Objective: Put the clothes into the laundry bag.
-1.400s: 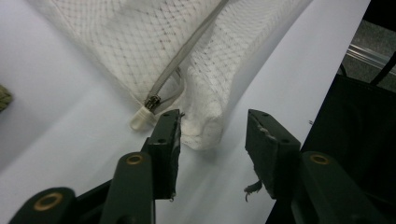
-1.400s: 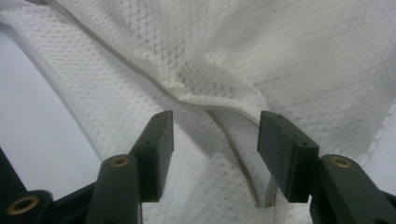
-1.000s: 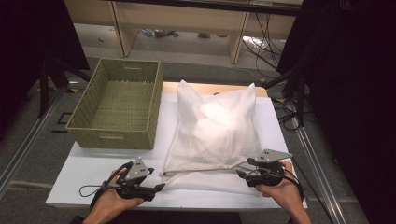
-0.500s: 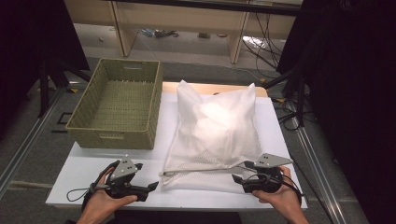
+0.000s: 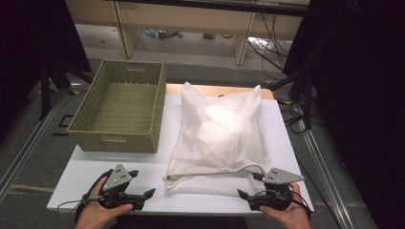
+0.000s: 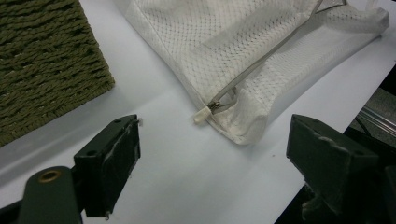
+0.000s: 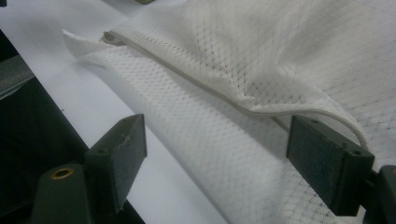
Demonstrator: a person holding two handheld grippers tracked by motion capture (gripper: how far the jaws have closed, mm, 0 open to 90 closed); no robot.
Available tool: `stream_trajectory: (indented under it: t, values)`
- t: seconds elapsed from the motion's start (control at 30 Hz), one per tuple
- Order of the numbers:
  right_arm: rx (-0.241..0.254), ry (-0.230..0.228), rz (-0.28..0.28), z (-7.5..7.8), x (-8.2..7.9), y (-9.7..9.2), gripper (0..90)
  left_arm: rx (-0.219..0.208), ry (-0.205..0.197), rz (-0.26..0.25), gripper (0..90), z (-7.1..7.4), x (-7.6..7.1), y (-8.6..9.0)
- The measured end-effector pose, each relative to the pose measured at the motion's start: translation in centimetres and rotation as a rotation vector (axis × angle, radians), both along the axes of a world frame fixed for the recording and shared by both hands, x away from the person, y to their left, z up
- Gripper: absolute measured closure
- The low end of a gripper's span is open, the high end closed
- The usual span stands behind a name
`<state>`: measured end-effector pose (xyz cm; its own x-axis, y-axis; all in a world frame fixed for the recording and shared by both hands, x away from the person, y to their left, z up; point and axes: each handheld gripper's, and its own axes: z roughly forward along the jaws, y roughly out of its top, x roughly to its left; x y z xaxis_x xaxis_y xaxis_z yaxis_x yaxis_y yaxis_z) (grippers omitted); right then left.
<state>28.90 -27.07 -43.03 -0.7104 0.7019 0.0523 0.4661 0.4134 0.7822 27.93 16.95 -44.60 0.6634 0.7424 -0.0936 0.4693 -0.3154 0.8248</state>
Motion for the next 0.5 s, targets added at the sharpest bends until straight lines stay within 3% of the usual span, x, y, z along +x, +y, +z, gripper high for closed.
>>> stream_trajectory:
  t: [0.1,0.13,0.17,0.2,0.27,0.3,0.33,0.37,0.47,0.5]
  values:
    - [-0.006,-0.002,-0.005,-0.05,0.03,-0.02,21.4,0.028,-0.007,-0.017,16.9,-0.04,0.33,0.19]
    - [-0.008,-0.003,-0.003,-0.11,0.11,-0.04,21.4,0.019,-0.006,-0.007,16.9,-0.09,0.36,0.12]
    - [-0.008,0.011,0.004,-0.17,0.19,-0.08,21.5,0.041,0.002,-0.014,16.9,-0.04,0.46,0.34]
    - [-0.008,0.011,0.004,-0.17,0.19,-0.08,21.5,0.005,0.001,0.008,16.9,-0.19,0.46,0.14]
    - [-0.012,0.007,0.004,-0.18,0.23,-0.11,21.8,0.027,0.005,0.005,16.9,-0.06,0.52,0.37]
    - [-0.006,0.016,-0.001,-0.16,0.23,-0.19,21.9,-0.004,0.0,0.02,16.9,-0.19,0.53,0.22]
    - [-0.012,0.006,-0.018,-0.18,0.17,-0.2,21.9,-0.004,0.0,0.019,16.9,-0.21,0.58,0.26]
    - [-0.013,0.007,-0.016,-0.19,0.2,-0.22,21.9,0.027,0.007,0.007,16.9,-0.11,0.65,0.48]
    - [-0.019,0.002,-0.015,-0.27,0.28,-0.34,21.9,0.001,0.013,0.028,16.9,-0.29,0.76,0.27]
    - [-0.014,0.012,-0.012,-0.31,0.29,-0.33,21.9,0.021,0.013,0.017,16.9,-0.23,0.87,0.42]
